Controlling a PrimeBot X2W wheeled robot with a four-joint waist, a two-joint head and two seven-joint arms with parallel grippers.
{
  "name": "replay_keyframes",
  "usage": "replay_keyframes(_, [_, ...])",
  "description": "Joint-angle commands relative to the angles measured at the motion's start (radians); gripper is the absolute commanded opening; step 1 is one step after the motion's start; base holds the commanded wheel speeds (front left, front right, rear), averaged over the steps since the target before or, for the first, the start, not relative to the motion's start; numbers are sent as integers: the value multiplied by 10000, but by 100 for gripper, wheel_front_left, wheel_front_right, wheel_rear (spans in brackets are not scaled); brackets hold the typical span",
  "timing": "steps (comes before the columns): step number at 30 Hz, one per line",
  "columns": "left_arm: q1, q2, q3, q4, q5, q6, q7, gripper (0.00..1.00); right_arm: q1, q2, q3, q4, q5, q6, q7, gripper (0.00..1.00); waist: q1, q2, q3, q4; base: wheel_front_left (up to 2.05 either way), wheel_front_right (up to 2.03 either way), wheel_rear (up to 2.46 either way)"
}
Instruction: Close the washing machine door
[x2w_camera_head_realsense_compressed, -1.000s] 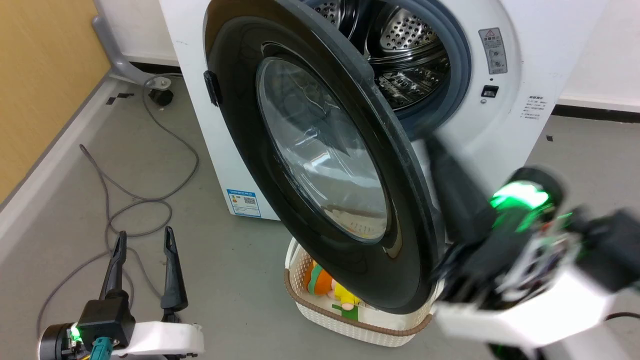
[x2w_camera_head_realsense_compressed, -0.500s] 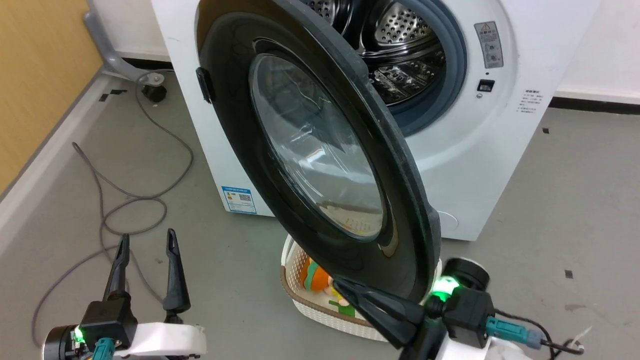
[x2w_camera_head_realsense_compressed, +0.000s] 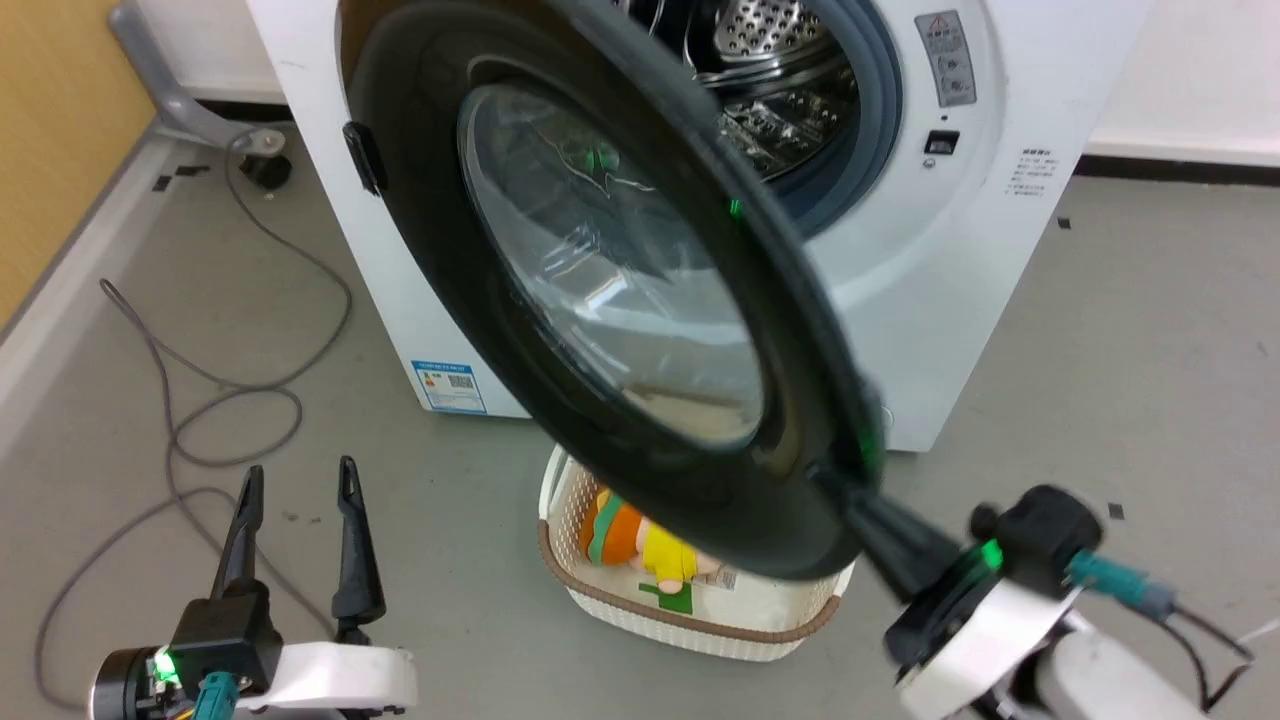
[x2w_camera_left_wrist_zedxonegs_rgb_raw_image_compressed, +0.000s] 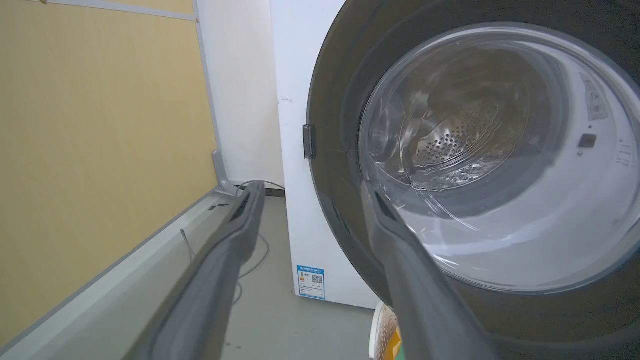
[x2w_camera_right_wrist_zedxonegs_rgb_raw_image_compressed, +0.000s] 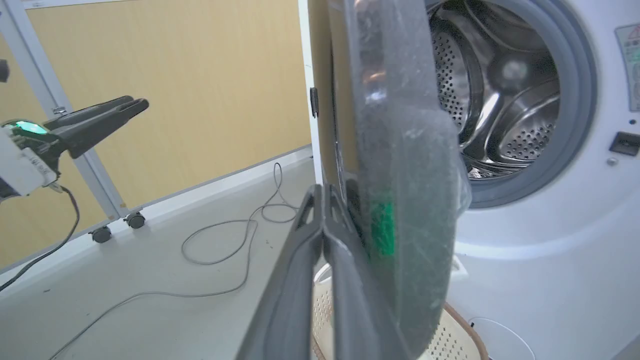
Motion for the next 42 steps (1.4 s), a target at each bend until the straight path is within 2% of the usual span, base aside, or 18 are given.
replay_keyframes(1, [-193, -39, -49, 13, 53, -67, -41, 100, -51, 29, -374, 238, -58, -19, -40, 0, 0, -1, 121, -16, 0, 0, 0])
replay_keyframes(7, [-506, -76, -211, 27, 77, -99, -41, 100, -591, 218, -1458, 930, -149, -19, -40, 0, 0, -1, 562, 16, 0, 0, 0])
replay_keyframes(12, [-974, -99, -368, -53, 87, -72, -41, 100, -1762, 450, -2327, 1869, -158, -19, -40, 0, 0, -1, 1265, 27, 0, 0, 0])
replay_keyframes(20, [-1637, -116, -538, -52, 24, -34, -41, 100, -4041, 530, -2964, 3634, -466, -19, -40, 0, 0, -1, 2289, 193, 0, 0, 0])
replay_keyframes(28, [-1979, -121, -705, -126, -108, 99, -42, 100, -5980, 704, -3727, 5604, -629, -19, -40, 0, 0, -1, 2856, 338, 0, 0, 0])
replay_keyframes(34, [-2147, -122, -820, -147, -201, 182, -42, 100, -6921, 797, -3972, 6434, -1015, -19, -40, 0, 0, -1, 3051, 383, 0, 0, 0])
replay_keyframes(42, [-2288, -123, -871, -168, -245, 261, -42, 100, -7632, 1003, -4778, 7449, -1642, -19, -40, 0, 0, -1, 3146, 412, 0, 0, 0])
